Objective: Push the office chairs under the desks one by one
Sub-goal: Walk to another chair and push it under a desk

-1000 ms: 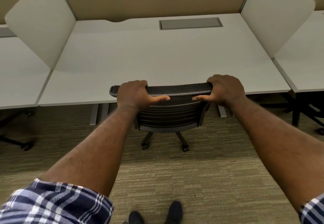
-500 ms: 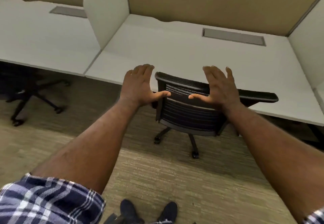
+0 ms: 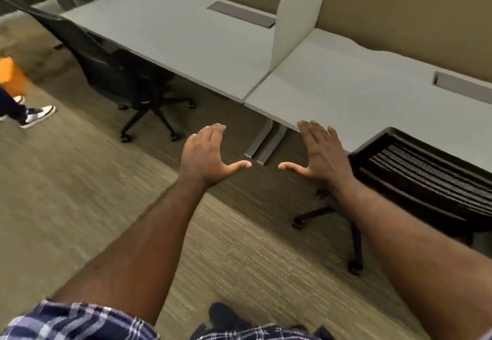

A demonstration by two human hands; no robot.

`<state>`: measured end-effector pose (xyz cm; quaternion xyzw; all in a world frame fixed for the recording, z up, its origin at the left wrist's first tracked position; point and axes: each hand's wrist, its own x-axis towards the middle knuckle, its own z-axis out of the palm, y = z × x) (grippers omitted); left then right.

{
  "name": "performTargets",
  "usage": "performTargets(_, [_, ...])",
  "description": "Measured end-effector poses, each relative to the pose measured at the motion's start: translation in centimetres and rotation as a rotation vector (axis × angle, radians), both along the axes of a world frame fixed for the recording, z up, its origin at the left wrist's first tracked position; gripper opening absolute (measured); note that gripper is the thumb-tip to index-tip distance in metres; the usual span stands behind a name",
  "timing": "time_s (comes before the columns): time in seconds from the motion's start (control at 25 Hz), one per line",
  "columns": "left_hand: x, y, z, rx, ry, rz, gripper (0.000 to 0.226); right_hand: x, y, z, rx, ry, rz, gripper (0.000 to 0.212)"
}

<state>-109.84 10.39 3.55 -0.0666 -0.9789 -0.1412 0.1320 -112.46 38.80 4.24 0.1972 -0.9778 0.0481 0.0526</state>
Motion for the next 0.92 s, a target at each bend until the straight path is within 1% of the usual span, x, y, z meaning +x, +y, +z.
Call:
performTargets(0.16, [2.4, -10.4, -1.7, 0.016, -0.007, 0.135, 0.106, -1.1, -11.1, -1.7, -0.006, -0.018, 0.137, 0.114])
performTargets(0.32, [4.4, -18.2, -2.8, 0.082, -0.020, 0.326, 0.105, -2.4, -20.3, -3.2, -0.019, -0.042, 0.270, 0.113])
performTargets(0.52, [5.7, -28.4, -4.5, 0.089, -0.031, 0.513, 0.106, -6.0, -32.1, -5.1, -0.027, -0.068, 0.412, 0.109])
performTargets(0.68, [3.9, -37.5, -6.0, 0.045, -0.068, 0.653, 0.107, -11.4, -41.2, -6.7, -0.038, -0.065, 0.477, 0.105])
performTargets(0.84, [0.1, -45.3, -5.7, 0.049, -0.147, 0.725, 0.111, -17.7, -49.3, -7.5, -0.052, -0.111, 0.505, 0.103])
performTargets(0.92, [-1.8, -48.6, -5.3, 0.052, -0.151, 0.738, 0.111, -20.5, -52.8, -7.7, -0.042, -0.120, 0.521, 0.104])
